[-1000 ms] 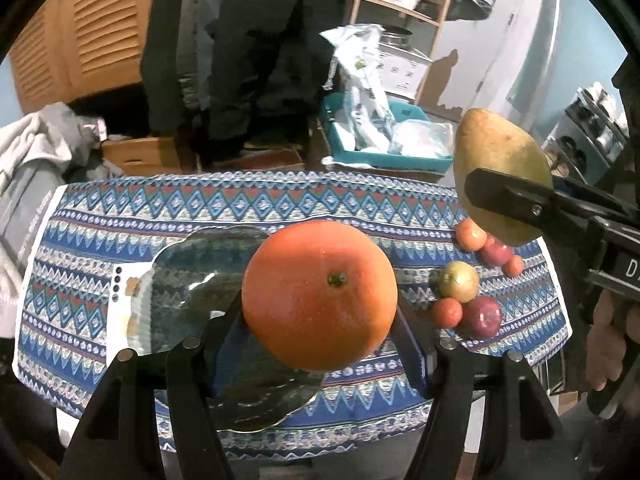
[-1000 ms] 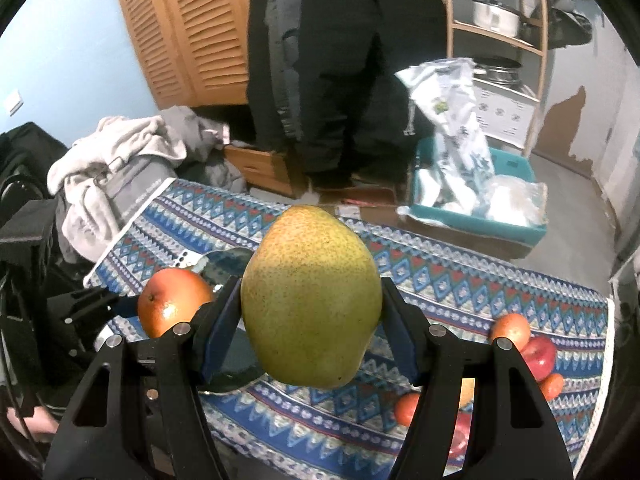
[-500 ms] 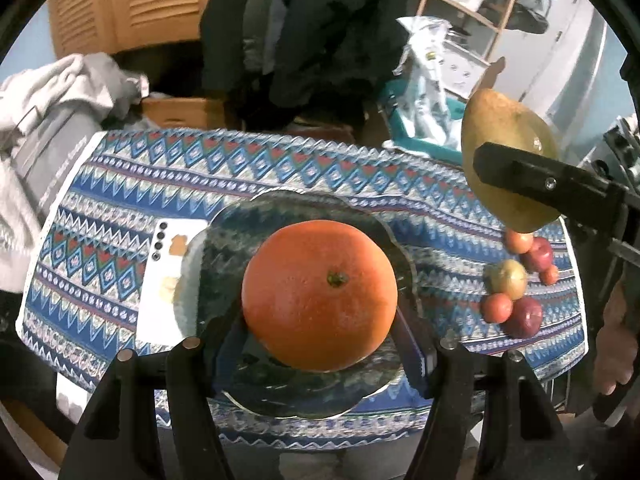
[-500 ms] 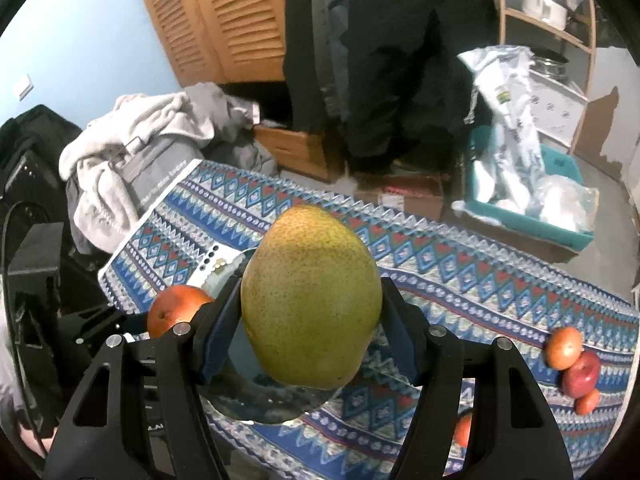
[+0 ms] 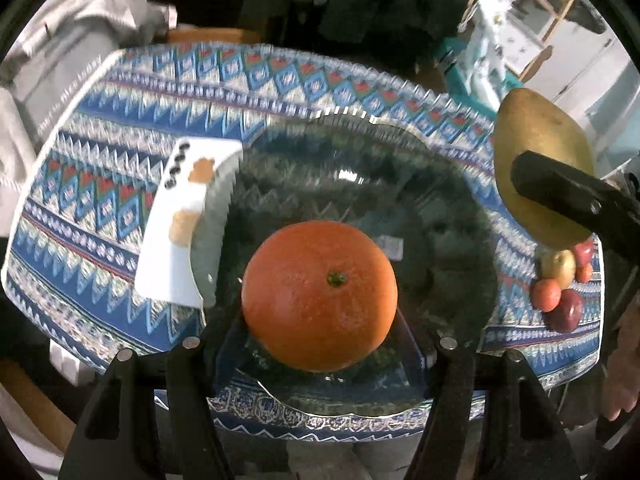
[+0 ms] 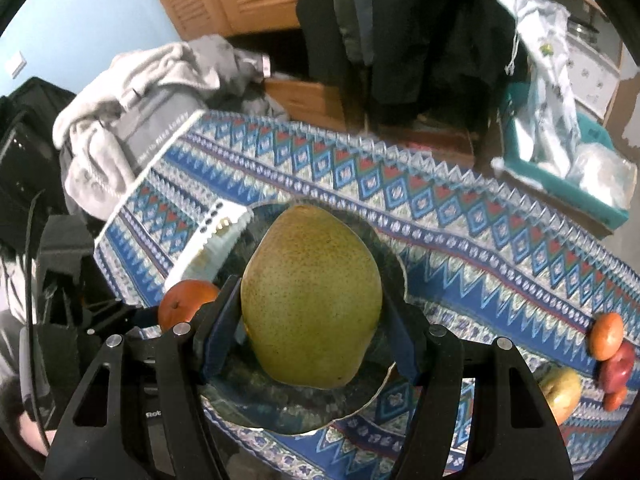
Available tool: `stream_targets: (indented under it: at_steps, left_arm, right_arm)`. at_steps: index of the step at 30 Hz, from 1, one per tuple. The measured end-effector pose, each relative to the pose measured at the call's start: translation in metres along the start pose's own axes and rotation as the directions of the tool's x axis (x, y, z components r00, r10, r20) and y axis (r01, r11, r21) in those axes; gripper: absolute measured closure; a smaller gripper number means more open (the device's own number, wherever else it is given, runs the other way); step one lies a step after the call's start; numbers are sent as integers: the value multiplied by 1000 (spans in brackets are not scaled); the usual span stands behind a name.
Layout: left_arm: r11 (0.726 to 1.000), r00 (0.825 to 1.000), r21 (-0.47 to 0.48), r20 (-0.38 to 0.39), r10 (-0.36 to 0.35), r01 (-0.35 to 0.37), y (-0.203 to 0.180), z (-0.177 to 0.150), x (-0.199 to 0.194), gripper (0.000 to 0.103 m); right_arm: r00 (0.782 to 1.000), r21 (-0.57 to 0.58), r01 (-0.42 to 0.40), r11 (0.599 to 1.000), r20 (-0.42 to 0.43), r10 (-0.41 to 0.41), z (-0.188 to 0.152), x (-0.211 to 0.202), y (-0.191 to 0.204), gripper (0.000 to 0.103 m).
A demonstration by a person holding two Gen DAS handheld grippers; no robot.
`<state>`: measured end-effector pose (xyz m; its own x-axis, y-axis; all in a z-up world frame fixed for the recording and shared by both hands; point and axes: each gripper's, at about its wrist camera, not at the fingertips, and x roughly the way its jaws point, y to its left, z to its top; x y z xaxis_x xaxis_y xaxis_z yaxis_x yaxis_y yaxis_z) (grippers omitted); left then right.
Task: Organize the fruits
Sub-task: 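Lower the large orange into the glass bowl with the left tool while the right tool lowers the pear in, then open both tools and withdraw them from the glass bowl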
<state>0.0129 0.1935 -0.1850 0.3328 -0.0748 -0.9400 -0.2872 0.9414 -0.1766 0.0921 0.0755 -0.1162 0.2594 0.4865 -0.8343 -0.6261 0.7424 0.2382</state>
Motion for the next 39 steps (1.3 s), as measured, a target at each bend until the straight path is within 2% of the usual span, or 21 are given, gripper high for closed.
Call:
stream_targets:
  at_steps: [14,22,31,39]
  left_arm:
    - [999,991,-25,-124,41,-44,3,-12,44,34]
    - [995,992,20,-70,103,-102,-6,-14,30,33]
    - [995,994,1,-42,98,-98,0,-13,10,32]
    - [997,997,7,-15,78,-77,-5,-8,2,32]
  right_arm:
    - [989,21,-25,999,-146,28,-33,53,-12,36]
    - [984,34,-31,999,-175,36,-38,62,-14,36]
    - [975,54,-44,998,-216,54,-45,71,-17,35]
    - [985,87,-76,993,-146,88,-38,49,-19,36]
